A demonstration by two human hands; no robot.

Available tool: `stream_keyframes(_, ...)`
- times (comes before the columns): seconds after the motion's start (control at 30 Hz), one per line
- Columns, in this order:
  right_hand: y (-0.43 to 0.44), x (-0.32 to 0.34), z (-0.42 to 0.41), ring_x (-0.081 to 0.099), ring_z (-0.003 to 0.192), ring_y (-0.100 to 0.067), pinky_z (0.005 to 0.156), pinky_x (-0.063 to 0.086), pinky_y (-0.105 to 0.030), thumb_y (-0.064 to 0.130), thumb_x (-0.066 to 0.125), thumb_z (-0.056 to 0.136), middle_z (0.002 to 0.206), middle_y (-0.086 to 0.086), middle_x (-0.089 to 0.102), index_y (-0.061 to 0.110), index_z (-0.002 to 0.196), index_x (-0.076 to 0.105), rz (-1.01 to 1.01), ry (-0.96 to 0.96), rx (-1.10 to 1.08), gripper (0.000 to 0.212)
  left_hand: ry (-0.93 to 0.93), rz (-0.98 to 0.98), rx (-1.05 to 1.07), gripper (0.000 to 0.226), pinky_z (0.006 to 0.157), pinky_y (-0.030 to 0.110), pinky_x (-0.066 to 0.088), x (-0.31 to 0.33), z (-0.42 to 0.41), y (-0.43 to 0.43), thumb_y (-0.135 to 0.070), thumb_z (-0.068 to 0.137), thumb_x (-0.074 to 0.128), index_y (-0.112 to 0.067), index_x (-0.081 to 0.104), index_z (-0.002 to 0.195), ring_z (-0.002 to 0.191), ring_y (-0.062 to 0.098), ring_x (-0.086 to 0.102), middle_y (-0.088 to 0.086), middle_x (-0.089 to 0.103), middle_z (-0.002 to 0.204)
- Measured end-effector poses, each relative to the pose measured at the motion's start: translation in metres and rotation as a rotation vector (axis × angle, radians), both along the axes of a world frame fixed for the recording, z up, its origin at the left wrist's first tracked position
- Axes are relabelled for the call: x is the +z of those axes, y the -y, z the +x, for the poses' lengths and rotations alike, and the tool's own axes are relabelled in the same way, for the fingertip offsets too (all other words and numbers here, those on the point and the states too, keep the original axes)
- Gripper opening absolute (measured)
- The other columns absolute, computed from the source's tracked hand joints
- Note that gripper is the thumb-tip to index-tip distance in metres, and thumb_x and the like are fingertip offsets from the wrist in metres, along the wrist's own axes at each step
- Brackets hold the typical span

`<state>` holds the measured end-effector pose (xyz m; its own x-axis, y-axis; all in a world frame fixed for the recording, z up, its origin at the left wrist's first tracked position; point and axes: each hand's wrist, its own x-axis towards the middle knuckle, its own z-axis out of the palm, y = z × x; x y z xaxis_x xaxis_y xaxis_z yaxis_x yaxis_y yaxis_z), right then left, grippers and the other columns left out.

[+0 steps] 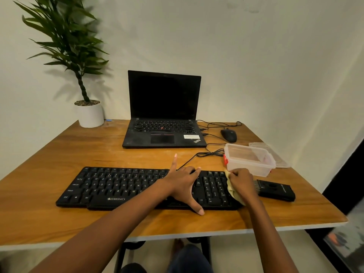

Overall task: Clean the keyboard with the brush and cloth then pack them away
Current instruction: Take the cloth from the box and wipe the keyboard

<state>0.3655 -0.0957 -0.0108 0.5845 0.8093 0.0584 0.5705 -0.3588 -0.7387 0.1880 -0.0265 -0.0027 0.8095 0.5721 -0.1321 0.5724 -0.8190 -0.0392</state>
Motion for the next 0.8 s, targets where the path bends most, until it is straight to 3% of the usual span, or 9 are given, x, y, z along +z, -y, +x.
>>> stream_keyframes(0.1, 0.047, 0.004, -0.007, 0.054, 0.062, -0.016, 0.053, 0.04, -0.023, 0.007, 0.047, 0.093, 0.076, -0.013, 0.063, 0.003, 0.091, 0.066, -0.071, -0.032, 0.075, 0.019, -0.001, 0.013, -0.005, 0.124, 0.101, 0.061, -0.029, -0.001, -0.001, -0.001, -0.078, 0.065, 0.058, -0.01, -0.001, 0.15, 0.145, 0.023, 0.004, 0.009, 0.008, 0.158)
stream_keyframes(0.23, 0.091, 0.0, -0.019, 0.05, 0.065, -0.006, 0.054, 0.038, -0.02, 0.006, 0.053, 0.091, 0.07, 0.008, 0.051, 0.003, 0.104, 0.065, 0.011, -0.084, 0.027, 0.019, 0.005, -0.001, 0.0, 0.123, 0.101, 0.06, -0.029, -0.001, 0.0, 0.001, -0.077, 0.066, 0.059, -0.01, 0.001, 0.15, 0.145, 0.023, 0.004, 0.009, 0.008, 0.158)
stream_keyframes(0.37, 0.072, 0.007, -0.016, 0.049, 0.062, -0.008, 0.051, 0.036, -0.019, 0.005, 0.051, 0.091, 0.076, 0.0, 0.056, 0.0, 0.1, 0.066, -0.021, -0.091, -0.013, 0.018, -0.025, -0.022, -0.001, 0.12, 0.101, 0.061, -0.028, 0.001, 0.002, 0.001, -0.077, 0.066, 0.059, -0.013, 0.002, 0.151, 0.145, 0.023, 0.001, 0.009, 0.007, 0.157)
stream_keyframes(0.5, 0.044, 0.01, -0.012, 0.05, 0.06, -0.012, 0.052, 0.038, -0.021, 0.003, 0.05, 0.092, 0.075, -0.004, 0.06, 0.005, 0.077, 0.067, 0.029, -0.099, -0.033, 0.023, -0.013, 0.0, -0.016, 0.118, 0.101, 0.061, -0.029, 0.0, 0.0, -0.001, -0.08, 0.065, 0.056, -0.015, 0.007, 0.151, 0.145, 0.023, 0.003, 0.008, 0.011, 0.157)
stream_keyframes(0.6, 0.054, 0.002, -0.015, 0.053, 0.064, -0.016, 0.053, 0.039, -0.024, 0.005, 0.052, 0.091, 0.076, -0.009, 0.061, 0.002, 0.084, 0.067, 0.079, -0.141, -0.06, 0.016, -0.014, 0.042, -0.03, 0.122, 0.099, 0.059, -0.032, -0.002, -0.004, -0.004, -0.086, 0.057, 0.046, -0.016, 0.011, 0.151, 0.145, 0.024, 0.009, 0.008, 0.016, 0.156)
stream_keyframes(0.67, 0.076, -0.007, -0.022, 0.053, 0.067, -0.013, 0.053, 0.038, -0.024, 0.007, 0.055, 0.089, 0.076, -0.003, 0.058, 0.008, 0.086, 0.063, 0.108, -0.169, -0.096, 0.009, -0.01, 0.056, -0.029, 0.124, 0.1, 0.058, -0.032, -0.003, -0.004, -0.003, -0.087, 0.053, 0.039, -0.017, 0.011, 0.151, 0.145, 0.023, 0.01, 0.007, 0.017, 0.156)
stream_keyframes(0.8, 0.095, -0.023, -0.036, 0.051, 0.074, -0.016, 0.06, 0.038, -0.027, 0.012, 0.063, 0.084, 0.083, -0.004, 0.058, 0.014, 0.082, 0.057, 0.151, -0.013, -0.199, 0.006, -0.039, -0.039, -0.024, 0.124, 0.1, 0.058, -0.031, 0.001, -0.002, -0.003, -0.088, 0.053, 0.038, -0.018, 0.007, 0.151, 0.145, 0.024, 0.005, 0.007, 0.01, 0.158)
